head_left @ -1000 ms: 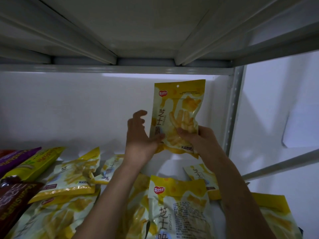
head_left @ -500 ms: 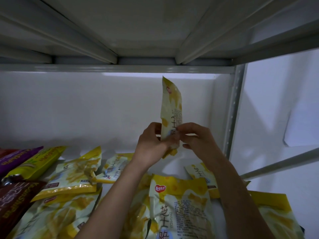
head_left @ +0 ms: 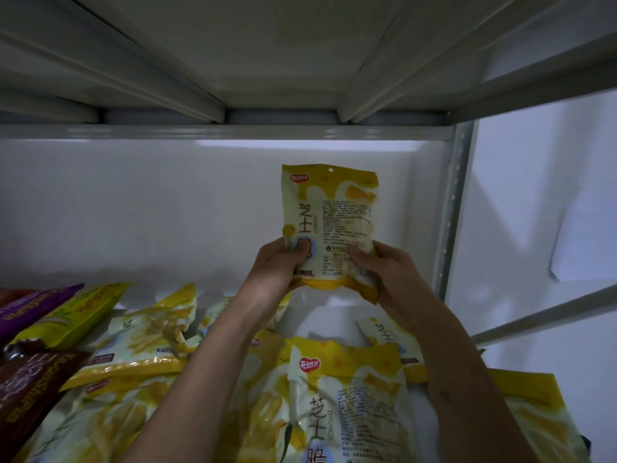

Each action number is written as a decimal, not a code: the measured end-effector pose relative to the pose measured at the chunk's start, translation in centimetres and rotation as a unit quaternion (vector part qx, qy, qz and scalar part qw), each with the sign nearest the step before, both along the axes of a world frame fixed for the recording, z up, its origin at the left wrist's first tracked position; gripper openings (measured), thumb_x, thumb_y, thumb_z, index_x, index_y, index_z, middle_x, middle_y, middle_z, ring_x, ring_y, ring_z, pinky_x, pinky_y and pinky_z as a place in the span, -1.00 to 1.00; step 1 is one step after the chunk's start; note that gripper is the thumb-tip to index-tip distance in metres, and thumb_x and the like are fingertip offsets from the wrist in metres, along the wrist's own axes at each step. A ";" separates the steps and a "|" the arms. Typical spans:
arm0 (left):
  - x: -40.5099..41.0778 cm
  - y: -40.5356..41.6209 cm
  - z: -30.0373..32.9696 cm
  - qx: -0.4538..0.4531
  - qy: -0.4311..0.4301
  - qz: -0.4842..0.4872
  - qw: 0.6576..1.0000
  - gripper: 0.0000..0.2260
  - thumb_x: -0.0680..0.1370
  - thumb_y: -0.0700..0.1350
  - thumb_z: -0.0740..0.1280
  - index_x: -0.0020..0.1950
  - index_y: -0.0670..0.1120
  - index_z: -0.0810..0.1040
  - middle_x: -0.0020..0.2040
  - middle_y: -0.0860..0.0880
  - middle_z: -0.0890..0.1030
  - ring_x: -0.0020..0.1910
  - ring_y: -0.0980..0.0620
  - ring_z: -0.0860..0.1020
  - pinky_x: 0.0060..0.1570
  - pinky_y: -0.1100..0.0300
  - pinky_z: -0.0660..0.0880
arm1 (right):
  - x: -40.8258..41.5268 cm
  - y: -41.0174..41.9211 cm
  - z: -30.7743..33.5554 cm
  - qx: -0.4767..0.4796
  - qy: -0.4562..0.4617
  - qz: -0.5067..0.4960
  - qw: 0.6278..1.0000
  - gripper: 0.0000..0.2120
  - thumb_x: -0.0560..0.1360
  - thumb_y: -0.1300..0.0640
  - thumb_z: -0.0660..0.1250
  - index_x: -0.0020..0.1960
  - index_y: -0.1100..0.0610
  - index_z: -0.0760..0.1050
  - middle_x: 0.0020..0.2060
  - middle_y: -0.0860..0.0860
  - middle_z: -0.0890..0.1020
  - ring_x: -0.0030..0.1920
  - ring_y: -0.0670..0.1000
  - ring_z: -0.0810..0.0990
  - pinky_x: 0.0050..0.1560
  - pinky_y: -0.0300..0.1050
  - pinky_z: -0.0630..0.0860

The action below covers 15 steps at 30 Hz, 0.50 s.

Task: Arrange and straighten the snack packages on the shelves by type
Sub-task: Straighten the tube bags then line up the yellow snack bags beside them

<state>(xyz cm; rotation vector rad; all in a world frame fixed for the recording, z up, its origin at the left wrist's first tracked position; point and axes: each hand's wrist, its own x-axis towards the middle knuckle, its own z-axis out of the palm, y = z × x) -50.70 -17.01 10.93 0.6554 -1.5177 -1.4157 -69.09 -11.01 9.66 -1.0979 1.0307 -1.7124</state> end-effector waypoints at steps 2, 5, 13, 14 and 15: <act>0.4 0.1 0.2 0.009 0.008 -0.027 1.000 -0.81 0.69 -0.13 0.30 0.25 -0.11 0.62 0.05 -0.05 0.77 0.04 -0.04 0.75 0.01 0.12 0.67 | 0.0 0.5 0.2 -0.014 -0.018 0.036 0.999 -0.57 0.43 0.20 0.49 0.27 0.29 0.60 0.14 0.18 0.74 0.16 0.19 0.73 0.17 0.07 0.69; 1.1 0.2 0.4 -0.007 0.011 -0.064 0.998 -0.64 0.57 -0.06 0.44 0.33 -0.15 0.60 0.20 -0.13 0.73 0.20 -0.15 0.70 0.27 -0.06 0.58 | 0.3 0.9 0.8 -0.021 0.014 0.046 0.999 -0.57 0.40 0.21 0.51 0.25 0.29 0.61 0.13 0.18 0.74 0.13 0.16 0.74 0.06 -0.04 0.70; 2.0 0.0 0.8 0.008 0.029 -0.051 0.998 -0.73 0.58 -0.16 0.42 0.24 -0.25 0.64 0.11 -0.20 0.74 0.10 -0.17 0.73 0.06 0.09 0.68 | 0.9 2.1 2.4 -0.029 0.054 0.093 0.994 -0.61 0.46 0.16 0.46 0.27 0.18 0.60 0.13 0.09 0.76 0.13 0.11 0.75 0.04 -0.05 0.70; 1.9 -0.1 0.7 0.007 0.023 -0.050 0.998 -0.75 0.62 -0.17 0.39 0.25 -0.24 0.64 0.12 -0.19 0.74 0.11 -0.17 0.73 0.07 0.08 0.68 | 1.0 2.1 2.4 -0.030 0.066 0.083 0.994 -0.66 0.49 0.17 0.45 0.26 0.18 0.61 0.11 0.09 0.76 0.13 0.11 0.75 0.05 -0.05 0.70; 1.7 -0.1 0.6 0.009 0.017 -0.051 0.999 -0.76 0.64 -0.18 0.37 0.27 -0.24 0.63 0.13 -0.18 0.74 0.13 -0.17 0.72 0.11 0.05 0.66 | 1.2 2.0 2.3 -0.032 0.077 0.070 0.994 -0.70 0.52 0.19 0.44 0.25 0.18 0.62 0.11 0.10 0.76 0.12 0.12 0.75 0.06 -0.04 0.70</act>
